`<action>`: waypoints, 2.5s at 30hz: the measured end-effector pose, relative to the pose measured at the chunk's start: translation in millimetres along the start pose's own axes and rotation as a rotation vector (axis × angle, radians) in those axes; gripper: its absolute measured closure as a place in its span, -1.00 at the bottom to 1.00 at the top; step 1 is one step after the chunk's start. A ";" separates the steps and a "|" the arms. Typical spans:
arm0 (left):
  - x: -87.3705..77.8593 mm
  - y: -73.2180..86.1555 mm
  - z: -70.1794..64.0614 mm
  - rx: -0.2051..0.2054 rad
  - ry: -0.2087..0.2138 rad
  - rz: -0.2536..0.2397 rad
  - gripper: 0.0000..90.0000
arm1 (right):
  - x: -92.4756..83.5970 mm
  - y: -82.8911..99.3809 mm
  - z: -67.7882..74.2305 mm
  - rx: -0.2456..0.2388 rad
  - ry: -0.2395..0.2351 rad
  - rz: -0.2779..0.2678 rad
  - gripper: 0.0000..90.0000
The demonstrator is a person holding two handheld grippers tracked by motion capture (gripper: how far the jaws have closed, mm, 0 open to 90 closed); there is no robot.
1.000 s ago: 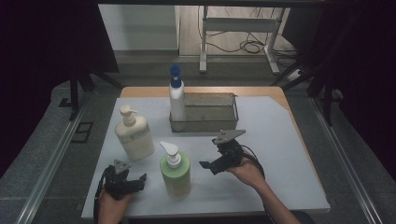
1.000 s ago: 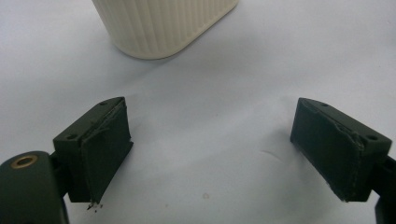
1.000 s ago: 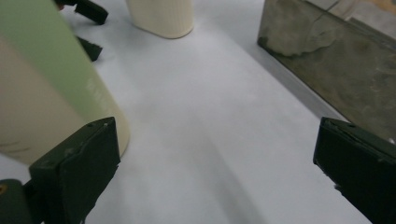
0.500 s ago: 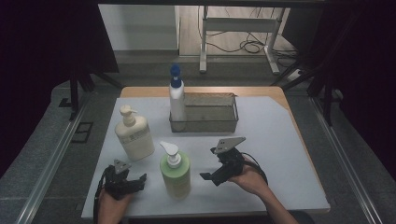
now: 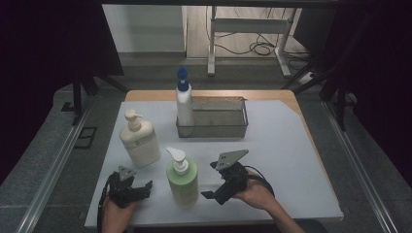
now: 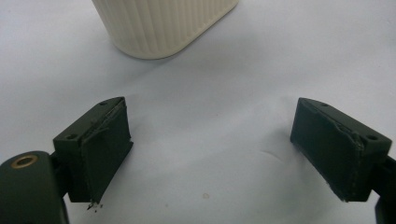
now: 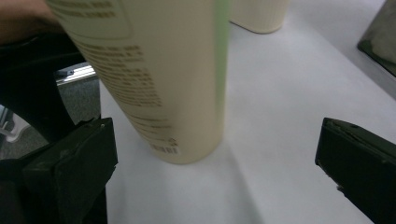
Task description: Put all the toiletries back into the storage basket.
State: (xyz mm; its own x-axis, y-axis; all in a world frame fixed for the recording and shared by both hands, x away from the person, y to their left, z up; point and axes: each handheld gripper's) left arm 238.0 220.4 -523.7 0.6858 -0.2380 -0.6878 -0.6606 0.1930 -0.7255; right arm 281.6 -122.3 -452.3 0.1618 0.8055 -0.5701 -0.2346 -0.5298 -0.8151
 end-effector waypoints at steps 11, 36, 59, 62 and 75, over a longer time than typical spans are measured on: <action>0.0 0.1 0.0 0.000 0.000 -0.001 -0.74 | 7.3 -5.6 11.2 -0.012 -0.045 -0.015 -1.00; -0.1 0.1 0.1 0.000 0.001 -0.001 -0.74 | 24.5 -28.9 25.8 -0.008 -0.046 -0.066 -0.93; 0.0 0.2 0.1 0.000 0.001 -0.001 -0.74 | 44.2 -46.1 30.7 -0.074 -0.037 -0.069 -0.83; -0.1 0.1 0.2 -0.001 0.001 -0.001 -0.74 | 45.4 -46.3 30.4 -0.075 -0.030 -0.068 -0.78; 0.0 0.1 0.2 0.000 0.001 -0.001 -0.74 | 43.6 -48.4 33.5 -0.066 0.027 -0.055 -0.74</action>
State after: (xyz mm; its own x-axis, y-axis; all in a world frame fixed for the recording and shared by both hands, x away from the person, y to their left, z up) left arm 237.9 220.6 -523.8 0.6862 -0.2390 -0.6870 -0.6599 0.1927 -0.7262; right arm 267.9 -52.7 -434.2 0.1989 0.8267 -0.5263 -0.1606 -0.5022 -0.8497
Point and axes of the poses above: each handheld gripper's, and its own axes: x roughly forward along the jaws, y roughly out of its underside, z roughly to its left, and after that the axes turned 4 degrees about -z, right-handed
